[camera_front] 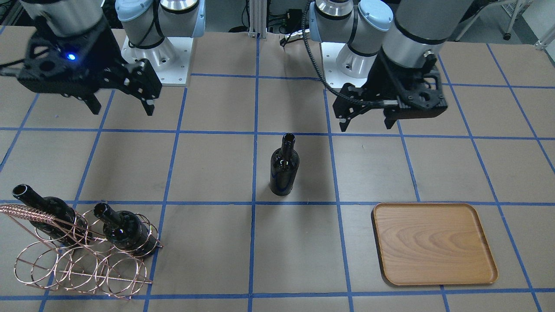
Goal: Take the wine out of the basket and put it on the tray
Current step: 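Grasp the standing bottle's neck with the left gripper while the right withdraws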
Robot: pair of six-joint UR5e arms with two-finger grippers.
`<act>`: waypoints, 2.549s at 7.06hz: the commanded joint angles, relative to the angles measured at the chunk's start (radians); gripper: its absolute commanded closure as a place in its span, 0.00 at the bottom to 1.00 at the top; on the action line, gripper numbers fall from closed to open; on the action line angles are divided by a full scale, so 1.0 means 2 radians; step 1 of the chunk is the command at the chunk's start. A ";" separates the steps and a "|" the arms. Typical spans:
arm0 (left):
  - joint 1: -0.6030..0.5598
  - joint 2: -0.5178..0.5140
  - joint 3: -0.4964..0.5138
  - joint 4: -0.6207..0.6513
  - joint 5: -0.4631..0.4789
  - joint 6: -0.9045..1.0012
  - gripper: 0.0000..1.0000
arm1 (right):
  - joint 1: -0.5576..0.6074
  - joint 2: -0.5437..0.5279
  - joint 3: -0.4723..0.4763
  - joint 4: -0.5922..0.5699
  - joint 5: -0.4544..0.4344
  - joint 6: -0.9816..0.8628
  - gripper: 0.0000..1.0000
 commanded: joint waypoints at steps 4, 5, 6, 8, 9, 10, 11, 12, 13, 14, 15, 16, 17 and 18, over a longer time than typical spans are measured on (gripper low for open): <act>-0.088 -0.060 -0.021 0.046 0.002 -0.079 0.00 | -0.012 -0.039 0.009 0.015 -0.027 -0.023 0.00; -0.092 -0.065 -0.021 0.045 0.002 -0.084 0.00 | 0.007 -0.040 0.017 0.015 -0.028 -0.007 0.00; -0.098 -0.069 -0.025 0.046 0.002 -0.089 0.10 | 0.030 -0.036 0.020 0.015 -0.029 0.034 0.00; -0.101 -0.071 -0.026 0.045 -0.006 -0.092 0.14 | 0.029 -0.029 0.031 0.009 -0.028 0.030 0.00; -0.101 -0.071 -0.026 0.045 -0.004 -0.089 0.19 | 0.027 -0.031 0.046 0.005 -0.026 0.033 0.00; -0.101 -0.070 -0.026 0.045 -0.005 -0.086 0.35 | 0.027 -0.035 0.054 0.005 -0.027 0.034 0.00; -0.101 -0.070 -0.026 0.045 -0.007 -0.086 0.52 | 0.027 -0.035 0.055 -0.013 -0.022 0.036 0.00; -0.101 -0.070 -0.027 0.044 -0.008 -0.086 0.69 | 0.027 -0.036 0.054 -0.021 -0.030 0.034 0.00; -0.101 -0.070 -0.028 0.045 -0.008 -0.087 0.82 | 0.027 -0.035 0.055 -0.020 -0.029 0.032 0.00; -0.100 -0.068 -0.028 0.045 -0.007 -0.085 0.96 | 0.026 -0.033 0.055 -0.020 -0.029 0.029 0.00; -0.093 -0.061 -0.021 0.045 -0.005 -0.076 1.00 | 0.026 -0.033 0.055 -0.019 -0.028 0.028 0.00; -0.072 -0.053 -0.011 0.044 -0.007 -0.040 1.00 | 0.026 -0.032 0.055 -0.018 -0.027 0.029 0.00; -0.037 -0.054 0.010 0.041 -0.008 -0.028 1.00 | 0.026 -0.032 0.055 -0.018 -0.023 0.030 0.00; -0.007 -0.053 0.028 0.037 -0.008 0.035 1.00 | 0.026 -0.032 0.055 -0.018 -0.023 0.032 0.00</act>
